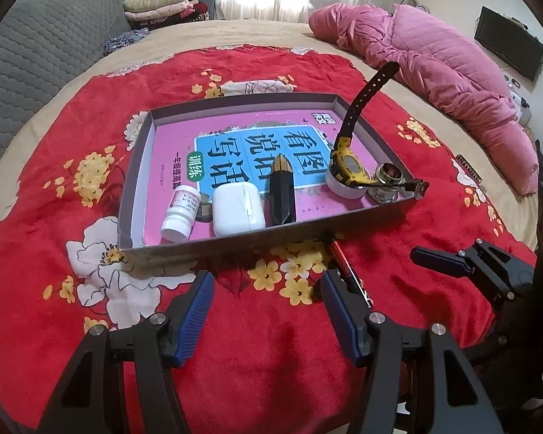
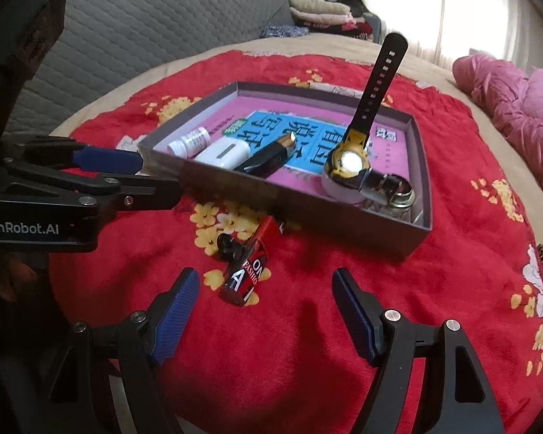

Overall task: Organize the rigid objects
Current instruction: 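Withdraw both tools from the box toward the red lighter and black clip, then grasp the small black clip with the left tool while the right tool approaches the red lighter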

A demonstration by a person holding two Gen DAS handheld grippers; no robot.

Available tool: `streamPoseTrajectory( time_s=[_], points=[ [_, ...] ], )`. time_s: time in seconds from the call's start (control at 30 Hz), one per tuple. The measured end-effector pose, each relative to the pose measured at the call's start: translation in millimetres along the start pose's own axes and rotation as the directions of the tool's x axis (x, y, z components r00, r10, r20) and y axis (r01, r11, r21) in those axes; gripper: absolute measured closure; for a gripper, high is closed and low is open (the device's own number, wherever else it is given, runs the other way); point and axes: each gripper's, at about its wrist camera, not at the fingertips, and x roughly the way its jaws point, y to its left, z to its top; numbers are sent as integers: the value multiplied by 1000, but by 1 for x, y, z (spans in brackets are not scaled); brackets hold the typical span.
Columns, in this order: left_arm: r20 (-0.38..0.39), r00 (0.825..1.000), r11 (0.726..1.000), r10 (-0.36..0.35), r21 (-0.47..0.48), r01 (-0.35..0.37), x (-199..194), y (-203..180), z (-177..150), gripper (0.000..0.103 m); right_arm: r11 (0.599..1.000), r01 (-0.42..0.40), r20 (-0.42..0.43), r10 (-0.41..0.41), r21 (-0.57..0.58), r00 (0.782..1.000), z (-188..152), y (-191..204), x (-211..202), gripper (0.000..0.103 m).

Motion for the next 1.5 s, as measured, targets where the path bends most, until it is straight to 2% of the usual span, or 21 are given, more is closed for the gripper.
streamPoseTrajectory(
  time_s=[0.17, 0.33, 0.63, 0.73, 0.9, 1.2, 1.5],
  points=[
    [-12, 1000, 1000, 0, 5, 0, 3, -1, -2, 42, 1000, 10, -43, -9, 6, 999, -2, -1, 11, 26],
    [-28, 1000, 1000, -4, 17, 4, 7, -4, -4, 42, 998, 22, -80, -17, 64, 997, -4, -14, 22, 26],
    [-48, 999, 999, -11, 40, 13, 11, -11, -9, 42, 996, 36, -75, -29, 87, 997, -6, -20, 16, 26],
    [-52, 999, 999, -13, 43, 15, 12, -12, -9, 42, 989, 64, -64, -55, 132, 996, -5, -31, 12, 26],
    [-64, 998, 998, -17, 53, 21, 16, -17, -12, 42, 976, 41, -72, -26, 213, 997, -7, -49, 14, 26],
    [-92, 995, 997, -35, 69, 42, 26, -30, -11, 42, 984, 27, -85, -12, 175, 996, -4, -41, 21, 26],
    [-144, 986, 996, -82, 34, 87, 44, -30, -1, 42, 972, 47, -102, -24, 230, 994, -7, -57, 21, 27]
  ],
)
